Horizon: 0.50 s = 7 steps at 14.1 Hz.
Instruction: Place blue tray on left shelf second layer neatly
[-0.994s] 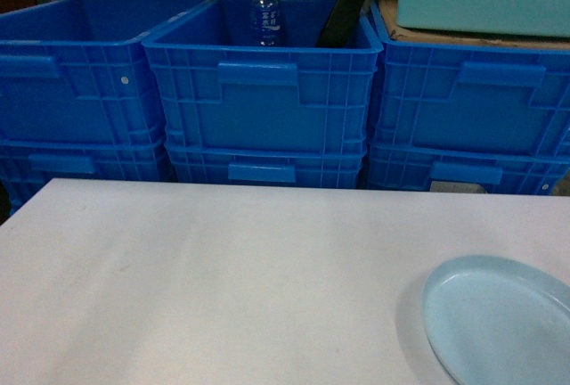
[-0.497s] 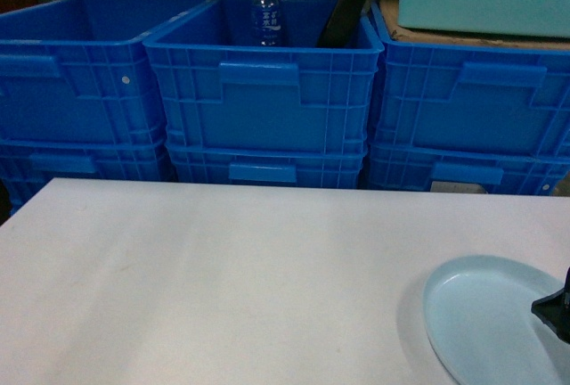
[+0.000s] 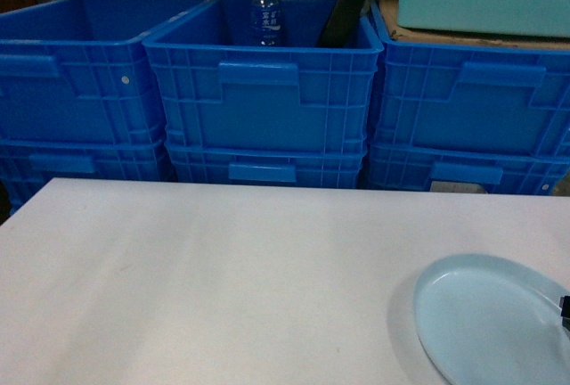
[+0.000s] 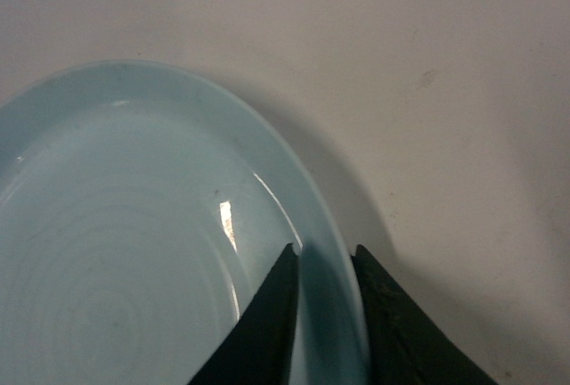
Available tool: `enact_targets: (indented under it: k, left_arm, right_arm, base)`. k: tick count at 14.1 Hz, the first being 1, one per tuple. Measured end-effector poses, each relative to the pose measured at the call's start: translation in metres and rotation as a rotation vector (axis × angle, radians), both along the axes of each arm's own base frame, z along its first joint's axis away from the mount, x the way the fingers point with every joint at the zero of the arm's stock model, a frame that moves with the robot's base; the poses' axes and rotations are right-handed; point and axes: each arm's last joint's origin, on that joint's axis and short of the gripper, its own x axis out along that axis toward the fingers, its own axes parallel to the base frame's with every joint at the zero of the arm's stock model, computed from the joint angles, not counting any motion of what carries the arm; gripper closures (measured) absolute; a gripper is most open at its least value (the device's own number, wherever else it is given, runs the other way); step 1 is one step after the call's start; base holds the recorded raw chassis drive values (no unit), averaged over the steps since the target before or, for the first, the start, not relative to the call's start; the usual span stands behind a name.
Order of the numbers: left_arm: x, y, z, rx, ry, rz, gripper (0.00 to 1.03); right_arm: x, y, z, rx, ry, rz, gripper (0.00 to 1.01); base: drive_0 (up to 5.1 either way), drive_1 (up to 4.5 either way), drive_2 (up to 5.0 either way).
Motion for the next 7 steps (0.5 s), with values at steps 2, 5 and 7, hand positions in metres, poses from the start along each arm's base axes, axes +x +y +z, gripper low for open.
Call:
enact_targets:
  k: [2,5,7]
  left_arm:
    - [0.000,0.000,0.000,0.000,0.000,0.000,0.05]
    - [0.000,0.000,0.000,0.000,0.000,0.000,0.05]
    - [0.000,0.000,0.000,0.000,0.000,0.000,0.05]
  right_arm:
    - [-0.001,0.000,-0.002,0.004,-0.001,-0.002,0.99]
    - [-0.002,0.000,0.006,-0.001,-0.022,0.000,0.99]
    - [-0.019,0.013,0.040,-0.002,-0.010,0.083,0.99]
  base:
    - [0.0,0.00,0.0]
    - [0.0,0.00,0.0]
    - [0.0,0.00,0.0]
